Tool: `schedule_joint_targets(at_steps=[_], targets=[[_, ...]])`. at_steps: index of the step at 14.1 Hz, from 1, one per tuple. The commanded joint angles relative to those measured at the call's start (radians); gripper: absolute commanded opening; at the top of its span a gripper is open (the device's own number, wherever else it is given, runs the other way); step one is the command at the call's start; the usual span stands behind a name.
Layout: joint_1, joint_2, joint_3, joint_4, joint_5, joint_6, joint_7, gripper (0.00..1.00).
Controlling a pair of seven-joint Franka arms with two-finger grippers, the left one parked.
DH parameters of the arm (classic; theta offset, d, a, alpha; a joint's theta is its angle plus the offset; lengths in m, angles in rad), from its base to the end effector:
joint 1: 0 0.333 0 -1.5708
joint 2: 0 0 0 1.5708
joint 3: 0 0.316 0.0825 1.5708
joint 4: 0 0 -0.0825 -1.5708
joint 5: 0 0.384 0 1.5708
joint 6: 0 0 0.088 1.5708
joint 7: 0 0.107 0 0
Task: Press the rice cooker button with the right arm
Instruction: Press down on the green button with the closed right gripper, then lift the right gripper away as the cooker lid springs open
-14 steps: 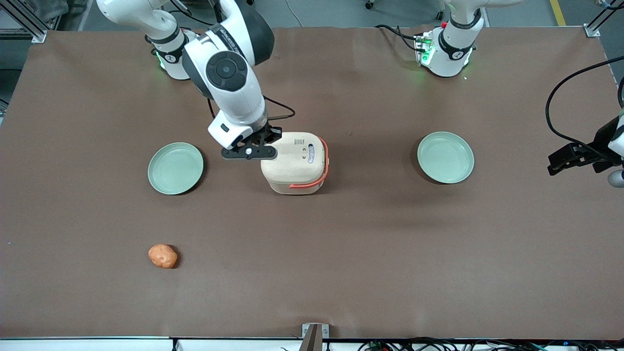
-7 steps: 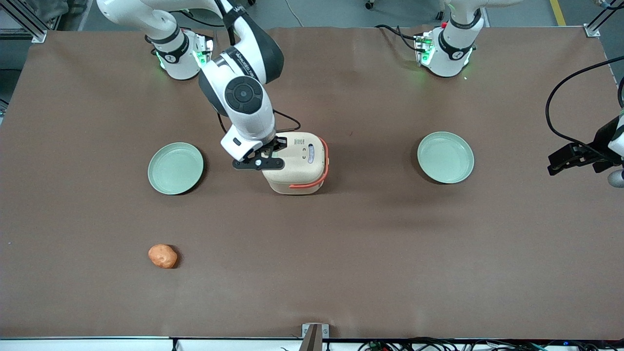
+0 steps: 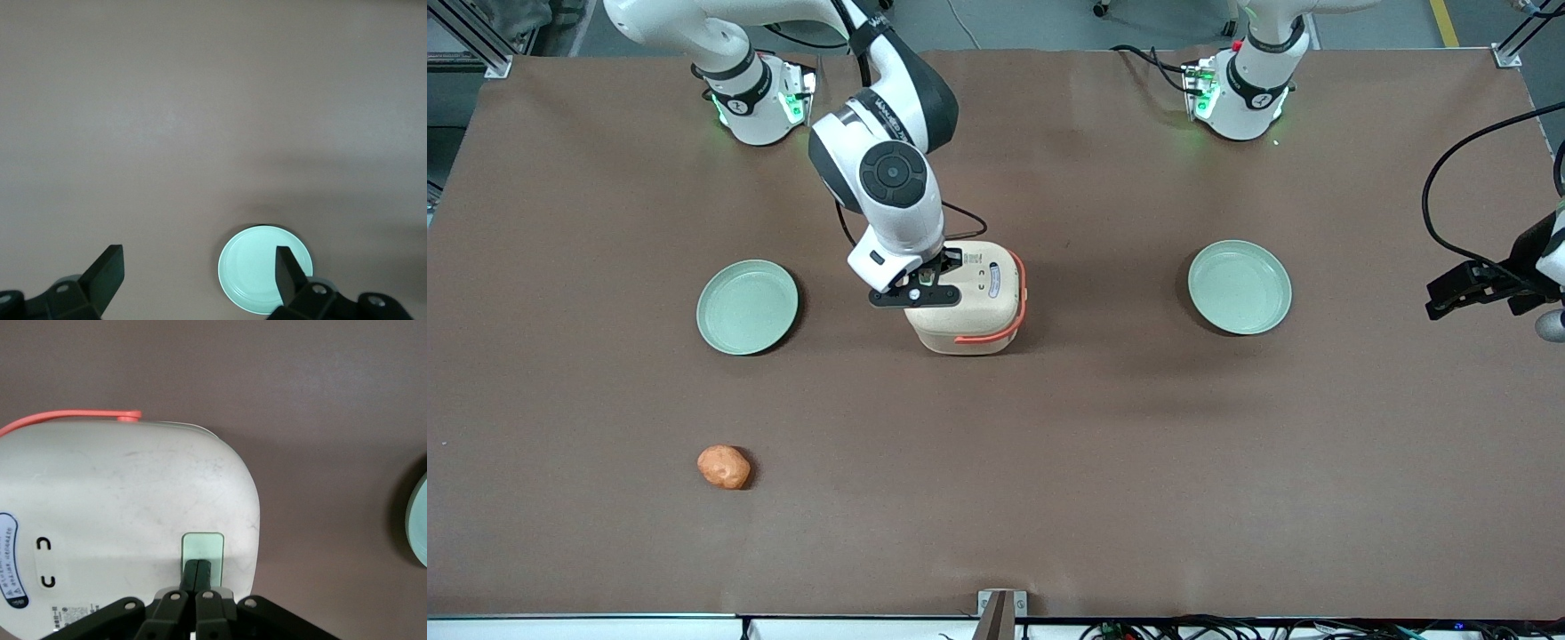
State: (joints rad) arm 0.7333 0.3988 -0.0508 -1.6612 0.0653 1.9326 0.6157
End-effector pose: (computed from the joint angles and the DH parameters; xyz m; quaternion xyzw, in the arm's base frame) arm 0.4996 0.4161 0.3676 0.9976 0.0212 -0.0624 0.0225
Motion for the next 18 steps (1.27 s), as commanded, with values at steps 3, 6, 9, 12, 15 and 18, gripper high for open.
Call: schedule_joint_targets(at_steps=[3,6,9,12,15,18], targets=[[0.008,0.034,-0.011,-0.009,0.005,0.028,0.009,0.02],[0.005,0.032,-0.011,-0.015,0.005,0.026,0.009,0.02],[0.0,-0.041,-0.011,-0.006,0.007,-0.046,0.035,0.02],[-0.006,-0.118,-0.017,-0.003,0.007,-0.099,0.079,0.04],[-0.058,-0.193,-0.018,0.003,0.005,-0.17,0.07,0.08],[-0.164,-0.242,-0.02,0.003,0.005,-0.207,0.065,0.27]])
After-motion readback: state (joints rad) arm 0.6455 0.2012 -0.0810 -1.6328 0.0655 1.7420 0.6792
